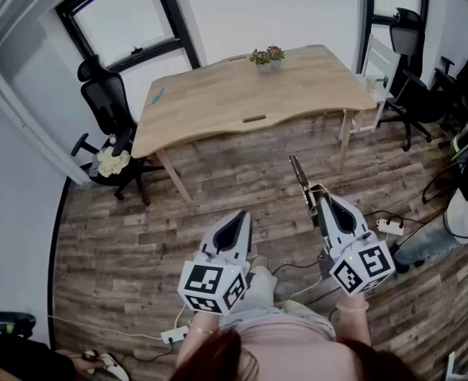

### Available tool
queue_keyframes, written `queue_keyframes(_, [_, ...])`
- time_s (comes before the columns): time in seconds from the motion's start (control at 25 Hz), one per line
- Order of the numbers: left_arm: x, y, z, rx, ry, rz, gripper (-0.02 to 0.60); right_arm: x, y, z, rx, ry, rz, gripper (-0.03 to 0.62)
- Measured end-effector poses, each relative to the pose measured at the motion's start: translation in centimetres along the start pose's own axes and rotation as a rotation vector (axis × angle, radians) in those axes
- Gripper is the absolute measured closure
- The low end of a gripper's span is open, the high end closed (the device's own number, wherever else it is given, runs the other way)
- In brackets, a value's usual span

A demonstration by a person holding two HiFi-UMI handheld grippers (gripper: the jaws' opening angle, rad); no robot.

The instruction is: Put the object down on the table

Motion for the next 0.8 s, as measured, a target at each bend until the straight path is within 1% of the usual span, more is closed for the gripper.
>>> queue_keyframes(0.2, [0.0,0.6,-0.4,0.002,0.003,0.004,0.580,-0.4,0.3,-0.2,0.017,0.005,0.006,0.592])
queue_keyframes(0.4, [-0.2,0.9,0.1,0.010,0.000,0.008,0.580,-1.0,1.1,-0.5,0.011,0.021,-0.013,0.592])
queue_keyframes(0.64, [0.3,2.0,1.8,0.012,-0.005,0.009,0.580,-1.7,3.2,-1.1,-0.012,-0.023,-0.002,0.592])
queue_keyframes(0.8, [0.8,2.9,3.2,0.015,-0.013,0.006,0.580,-1.7,4.7,-1.4,-0.018,-0.043,-0.034,0.592])
Point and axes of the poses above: the fingertips, and each gripper's own axes: y forward along the fingers, z to its left, x out of its top, the point moved 4 cm from there along -y, backward along the fingers, and after that the axes turned 9 degrees about -y, right-handed, at the moved point
